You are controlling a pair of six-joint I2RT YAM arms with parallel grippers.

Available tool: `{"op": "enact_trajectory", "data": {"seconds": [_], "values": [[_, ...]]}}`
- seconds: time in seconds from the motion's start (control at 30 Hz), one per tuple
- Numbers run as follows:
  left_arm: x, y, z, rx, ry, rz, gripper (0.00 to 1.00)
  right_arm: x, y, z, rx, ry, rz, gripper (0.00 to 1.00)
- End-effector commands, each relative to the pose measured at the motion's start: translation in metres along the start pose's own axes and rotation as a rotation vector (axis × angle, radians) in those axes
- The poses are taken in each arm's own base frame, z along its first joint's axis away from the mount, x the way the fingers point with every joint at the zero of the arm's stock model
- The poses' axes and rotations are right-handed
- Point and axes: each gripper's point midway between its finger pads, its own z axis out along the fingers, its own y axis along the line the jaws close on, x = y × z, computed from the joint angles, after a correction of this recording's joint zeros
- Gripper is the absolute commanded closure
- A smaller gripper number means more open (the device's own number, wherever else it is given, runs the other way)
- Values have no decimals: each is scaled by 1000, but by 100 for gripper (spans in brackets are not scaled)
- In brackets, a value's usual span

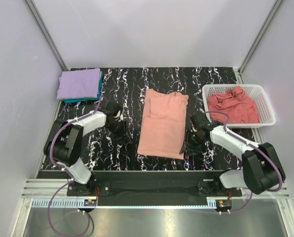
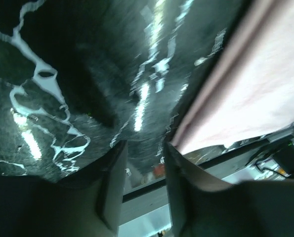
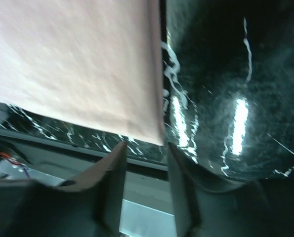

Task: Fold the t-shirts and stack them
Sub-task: Fold the tshirt

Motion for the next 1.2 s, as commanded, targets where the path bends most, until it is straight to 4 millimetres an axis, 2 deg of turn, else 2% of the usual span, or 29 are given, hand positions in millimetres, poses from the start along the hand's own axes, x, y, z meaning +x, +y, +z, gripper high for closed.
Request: {"op": "enact_trajectory", "data": {"seconds": [0.0,0.07,0.2,0.4,0.47,0.53,0.67,0.83,1.1,1.17], "values": [[7,-3,-5,40,-12,-21,55,6,2,-9,-12,1,31,52],[11,-10,-5,90,-13,-22,50,8,6,-14,-12,-4,59,46],[16,-27,-8,153,-52,21,45,10,6,-21,7,-25,106,35],[27,-27,3,178,-53,21,44,23,-6,-10,58,17,157,34],[27,-29,6,205,-59,28,43,24,-7,-4,45,12,170,35],[29,-30,10,228,-66,36,41,20,1,-1,-8,-10,172,36],[38,-31,21,272,-42,28,41,31,-1,14,-54,24,190,38],[49,-20,32,248,-32,20,42,31,-4,22,-69,14,183,41],[60,-5,42,203,-12,-14,55,33,-6,22,-89,-11,183,52],[61,-5,44,209,-6,-24,60,33,-6,22,-91,-11,183,58]]}}
